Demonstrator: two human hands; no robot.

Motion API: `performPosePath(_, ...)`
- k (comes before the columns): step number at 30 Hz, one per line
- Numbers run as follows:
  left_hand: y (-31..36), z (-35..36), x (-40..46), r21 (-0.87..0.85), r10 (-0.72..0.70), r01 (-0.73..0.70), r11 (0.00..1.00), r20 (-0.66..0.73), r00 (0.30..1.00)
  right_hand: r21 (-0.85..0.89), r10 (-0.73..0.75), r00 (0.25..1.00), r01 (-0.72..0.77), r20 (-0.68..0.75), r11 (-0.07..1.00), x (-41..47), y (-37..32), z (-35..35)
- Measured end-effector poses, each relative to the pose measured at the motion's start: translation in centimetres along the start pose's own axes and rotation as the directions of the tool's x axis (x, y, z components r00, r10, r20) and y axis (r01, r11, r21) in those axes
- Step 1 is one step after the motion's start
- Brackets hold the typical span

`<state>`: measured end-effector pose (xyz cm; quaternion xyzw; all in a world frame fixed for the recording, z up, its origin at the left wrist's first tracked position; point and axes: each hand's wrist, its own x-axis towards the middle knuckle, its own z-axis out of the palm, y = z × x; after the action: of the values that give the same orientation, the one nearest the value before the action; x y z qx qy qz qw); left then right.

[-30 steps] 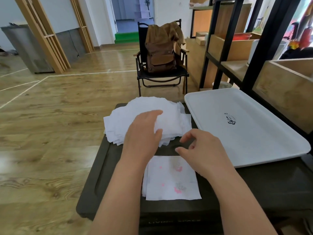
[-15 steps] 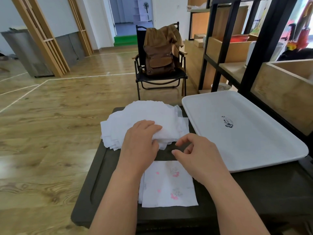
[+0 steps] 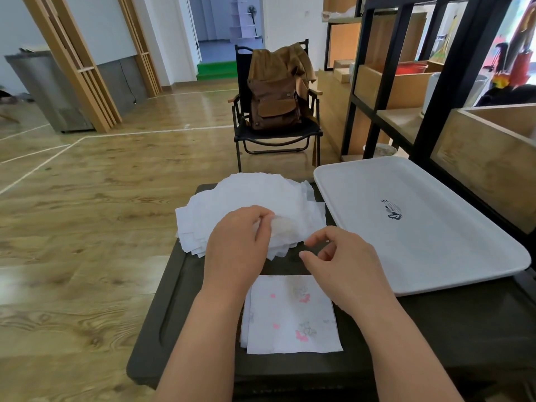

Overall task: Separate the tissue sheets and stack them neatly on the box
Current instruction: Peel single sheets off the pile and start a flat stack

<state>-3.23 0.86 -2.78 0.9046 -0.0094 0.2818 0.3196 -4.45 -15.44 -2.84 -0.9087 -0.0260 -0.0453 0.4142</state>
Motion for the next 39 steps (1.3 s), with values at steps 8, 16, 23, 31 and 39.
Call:
performPosePath(8,2.6,-4.4,1.0,-0.769,-0.525,0.550,0.327,0.336,0.782,0.600,0.038,0.993,-0.097,0.110,0.794,-0.4,-2.1,0.3)
performPosePath(16,0.5,-4.7,-0.9,-0.603,-0.493,0.543,0.584,0.268,0.828,0.689,-0.007,0.999,-0.021,0.037,0.725,-0.5,-2.0,0.6)
performPosePath(23,-0.3,-5.8,-1.2,-0.462,-0.194,0.277,0.843,0.220,0.956,0.440,-0.161,0.979,0.199,-0.124,0.876,0.1,-1.2,0.5)
performPosePath(31,-0.1,-5.9,-1.4,-0.201,-0.195,0.216,0.956,0.121,0.973,0.065,-0.275,0.938,0.295,-0.212,0.953,0.1,-0.7,0.3)
performPosePath(39,0.7,-8.2,-1.5,-0.366,-0.135,0.256,0.894,0.326,0.936,0.198,-0.251,0.968,0.244,0.010,0.949,-1.1,-2.5,-4.1)
